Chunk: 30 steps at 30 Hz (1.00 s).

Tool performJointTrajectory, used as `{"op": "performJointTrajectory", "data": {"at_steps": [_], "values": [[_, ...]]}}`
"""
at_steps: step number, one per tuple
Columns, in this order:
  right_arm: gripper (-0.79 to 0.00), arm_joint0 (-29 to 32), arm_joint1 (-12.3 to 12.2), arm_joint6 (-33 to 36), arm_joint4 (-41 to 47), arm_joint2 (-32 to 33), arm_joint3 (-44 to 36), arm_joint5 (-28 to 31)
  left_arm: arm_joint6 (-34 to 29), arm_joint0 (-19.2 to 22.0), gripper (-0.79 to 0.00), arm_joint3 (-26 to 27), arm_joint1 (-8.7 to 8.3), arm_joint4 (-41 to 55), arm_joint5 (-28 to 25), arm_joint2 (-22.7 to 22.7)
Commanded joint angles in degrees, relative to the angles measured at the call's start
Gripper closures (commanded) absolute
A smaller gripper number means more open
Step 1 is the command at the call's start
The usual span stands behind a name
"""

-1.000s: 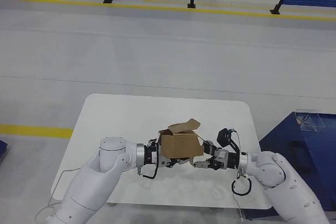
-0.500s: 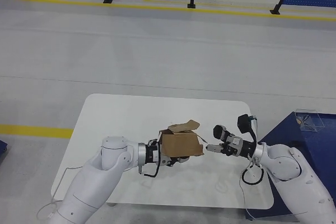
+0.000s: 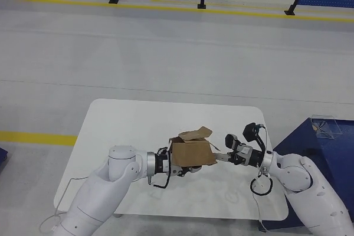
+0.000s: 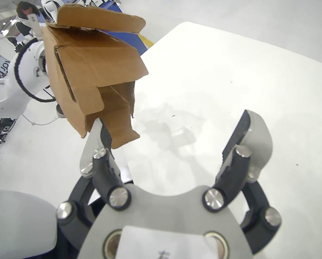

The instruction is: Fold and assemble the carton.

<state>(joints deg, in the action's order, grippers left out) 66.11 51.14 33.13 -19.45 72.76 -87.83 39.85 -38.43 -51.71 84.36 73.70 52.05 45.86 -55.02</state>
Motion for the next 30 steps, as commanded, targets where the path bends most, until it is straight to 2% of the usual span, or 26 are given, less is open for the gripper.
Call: {"op": "performJointTrajectory", "data": {"at_steps": [1, 6, 16, 30], "values": [[-0.785, -0.1, 0.2, 0.0, 1.9, -0.6, -0.3, 0.8, 0.2, 0.1, 0.0, -0.1, -0.01, -0.1, 0.0, 0.2], [-0.785, 0.2, -0.1, 1.4, 4.7, 0.4, -1.9, 1.3, 0.8, 0.4, 0.0, -1.1, 0.06, 0.4, -0.1, 0.4], [-0.785, 0.1, 0.2, 1.1, 2.2, -0.5, -3.8, -0.2, 2.1, 0.7, 0.0, -1.3, 0.3, 1.0, -0.7, 1.4], [-0.785, -2.1, 0.7, 0.8, -0.3, -1.8, 2.2, -2.1, -1.3, -0.9, 0.0, 1.4, -0.44, -0.5, -2.5, 1.3]]}}
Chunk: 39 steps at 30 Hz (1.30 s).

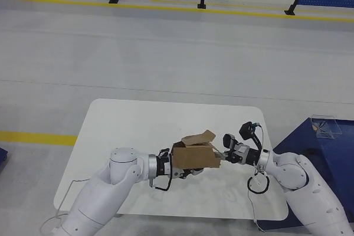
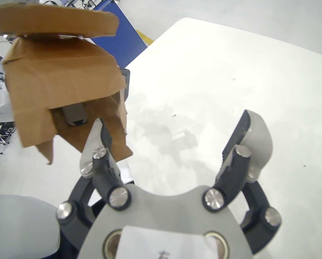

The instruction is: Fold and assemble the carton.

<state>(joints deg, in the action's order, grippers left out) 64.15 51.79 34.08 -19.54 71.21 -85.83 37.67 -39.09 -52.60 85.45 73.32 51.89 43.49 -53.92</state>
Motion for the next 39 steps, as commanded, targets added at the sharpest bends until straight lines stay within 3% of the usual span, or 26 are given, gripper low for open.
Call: {"op": "performJointTrajectory", "data": {"at_steps": [1, 12, 21, 25, 32, 39], "values": [[-0.785, -0.3, 0.2, -0.4, -0.2, -0.5, 0.4, 0.0, -1.0, -0.1, 0.0, 0.5, -0.1, -0.8, -0.3, 0.4], [-0.785, -1.3, 0.6, -1.4, -1.3, -1.4, 1.9, 0.5, -3.8, -0.6, 0.0, 2.7, -0.58, -3.2, -1.7, 1.6], [-0.785, 0.5, -0.7, -2.8, 4.2, 6.7, 1.6, 2.5, -0.3, -0.5, 0.0, 0.2, -0.22, 0.3, 0.4, 1.5], [-0.785, 2.7, -1.2, 0.1, 7.2, 8.6, -1.3, 4.5, 0.9, -0.1, 0.0, -0.7, 0.06, 2.3, 3.2, 2.2], [-0.785, 4.4, -1.1, 2.2, 4.4, 6.1, -3.2, 3.8, 2.7, 0.7, 0.0, -1.7, 0.64, 5.0, 6.1, 3.6], [-0.785, 4.4, -0.5, 0.8, 0.6, 2.7, -2.5, 3.6, 2.8, 0.8, 0.0, -1.8, 0.84, 5.5, 5.7, 4.5]]}}
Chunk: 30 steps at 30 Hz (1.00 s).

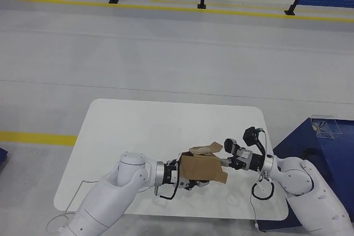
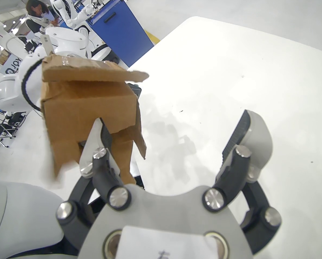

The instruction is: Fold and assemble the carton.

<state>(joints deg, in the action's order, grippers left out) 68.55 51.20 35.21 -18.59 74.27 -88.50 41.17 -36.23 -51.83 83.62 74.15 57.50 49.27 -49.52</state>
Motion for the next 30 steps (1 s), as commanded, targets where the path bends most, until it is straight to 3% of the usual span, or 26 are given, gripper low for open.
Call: {"op": "performJointTrajectory", "data": {"at_steps": [1, 16, 22, 30], "values": [[-0.785, 0.0, 0.1, -0.6, -0.4, -0.7, 0.3, 0.1, -0.1, 0.0, 0.0, 0.1, -0.01, -0.2, -0.2, 0.2], [-0.785, 0.3, 0.2, 0.3, 2.1, -0.7, 0.2, 0.3, -0.9, -0.3, 0.0, 0.8, -0.26, -2.0, -1.5, 0.7], [-0.785, 0.0, 0.3, 0.2, 2.4, -1.1, -0.2, -0.4, 2.2, -1.7, 0.0, 1.4, -0.12, -0.5, -3.3, 0.1], [-0.785, -0.1, -0.3, -0.8, 4.4, 3.1, 1.9, -0.1, 7.0, -3.1, 0.0, 1.9, -0.3, -1.3, -7.3, -1.9]]}}
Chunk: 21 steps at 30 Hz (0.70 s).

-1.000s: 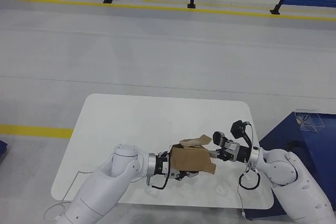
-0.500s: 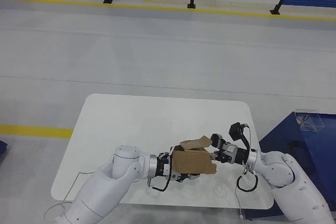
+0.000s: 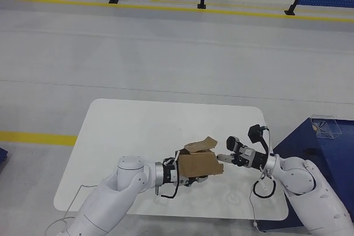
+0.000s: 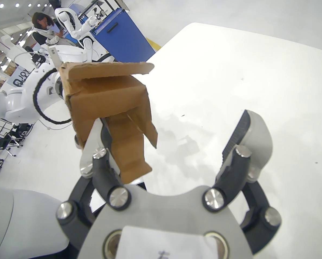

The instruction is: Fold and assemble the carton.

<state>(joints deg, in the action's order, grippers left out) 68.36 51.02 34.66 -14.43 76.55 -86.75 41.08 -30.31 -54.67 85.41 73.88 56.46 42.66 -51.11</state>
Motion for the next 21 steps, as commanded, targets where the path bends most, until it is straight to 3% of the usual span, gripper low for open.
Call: {"op": "performJointTrajectory", "data": {"at_steps": [1, 11, 21], "values": [[-0.785, 0.3, -0.2, -0.5, 0.6, 1.4, 0.3, 0.1, 1.1, -0.3, 0.0, 0.1, -0.03, -0.2, -0.7, -0.3], [-0.785, 1.4, 0.2, 0.4, -3.2, -1.7, -1.8, -1.4, 5.1, -2.2, 0.0, 1.8, 0.21, -0.8, -5.0, -0.7], [-0.785, 0.1, 1.2, -4.5, -9.2, -5.1, -1.9, -2.1, 3.0, -1.8, 0.0, 1.6, 0.47, -1.6, -4.8, 0.5]]}}
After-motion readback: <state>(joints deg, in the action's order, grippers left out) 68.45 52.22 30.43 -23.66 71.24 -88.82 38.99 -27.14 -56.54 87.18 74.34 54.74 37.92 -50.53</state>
